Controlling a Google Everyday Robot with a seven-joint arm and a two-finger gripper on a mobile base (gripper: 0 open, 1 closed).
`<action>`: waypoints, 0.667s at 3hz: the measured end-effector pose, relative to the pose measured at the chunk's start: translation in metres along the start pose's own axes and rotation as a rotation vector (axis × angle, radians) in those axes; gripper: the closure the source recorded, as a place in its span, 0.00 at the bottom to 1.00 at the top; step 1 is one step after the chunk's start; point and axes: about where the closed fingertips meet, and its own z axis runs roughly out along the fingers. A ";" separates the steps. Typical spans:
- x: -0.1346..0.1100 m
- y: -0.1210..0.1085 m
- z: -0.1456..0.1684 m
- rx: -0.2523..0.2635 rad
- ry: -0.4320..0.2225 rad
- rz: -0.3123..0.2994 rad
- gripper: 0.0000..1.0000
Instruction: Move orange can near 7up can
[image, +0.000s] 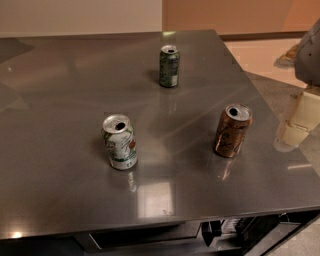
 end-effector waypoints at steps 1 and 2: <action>0.000 0.000 0.000 0.000 0.000 0.000 0.00; -0.004 -0.001 0.002 0.005 -0.016 -0.005 0.00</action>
Offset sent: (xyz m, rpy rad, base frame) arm 0.0057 0.0065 -0.0083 0.0301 0.0003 0.0204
